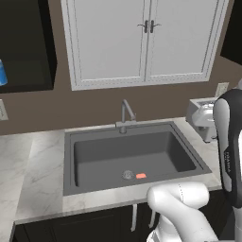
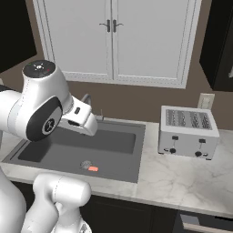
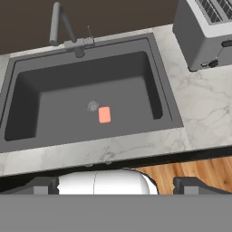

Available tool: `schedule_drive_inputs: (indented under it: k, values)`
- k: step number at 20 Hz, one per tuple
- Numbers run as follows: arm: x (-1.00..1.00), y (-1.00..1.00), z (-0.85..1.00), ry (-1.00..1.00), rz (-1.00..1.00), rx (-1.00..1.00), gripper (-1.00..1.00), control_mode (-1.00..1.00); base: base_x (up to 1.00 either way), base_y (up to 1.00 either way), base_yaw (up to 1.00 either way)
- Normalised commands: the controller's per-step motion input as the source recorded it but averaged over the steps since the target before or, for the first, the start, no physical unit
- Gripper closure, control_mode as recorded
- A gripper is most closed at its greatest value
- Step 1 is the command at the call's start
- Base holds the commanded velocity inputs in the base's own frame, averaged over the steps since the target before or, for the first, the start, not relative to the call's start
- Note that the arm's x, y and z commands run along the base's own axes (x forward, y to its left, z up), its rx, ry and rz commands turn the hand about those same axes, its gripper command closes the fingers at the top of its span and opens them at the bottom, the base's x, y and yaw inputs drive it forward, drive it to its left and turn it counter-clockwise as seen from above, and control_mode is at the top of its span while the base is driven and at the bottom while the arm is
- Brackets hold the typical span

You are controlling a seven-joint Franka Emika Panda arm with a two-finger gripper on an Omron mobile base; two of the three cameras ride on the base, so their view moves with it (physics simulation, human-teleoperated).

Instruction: Pick up the bar soap and soap dispenser from the sink, and place them back in the cabinet, and close the cabinet door.

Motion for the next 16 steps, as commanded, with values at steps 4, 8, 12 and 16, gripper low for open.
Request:
schedule_drive_inputs:
  k: [4,8,12,16]
  values:
    - [0.22,0.02,0.00,0.00,0.00,0.00,-1.00,-1.00,0.07,0.01,0.00]
    - [0.39,0.10,0.00,0.00,0.00,0.00,-1.00,-1.00,0.00,0.00,0.00]
    - [0.40,0.14,0.00,0.02,0.00,0.00,-1.00,-1.00,0.00,0.00,0.00]
    - [0.25,0.15,-0.02,0.00,0.00,0.00,-1.00,-1.00,0.00,0.00,0.00]
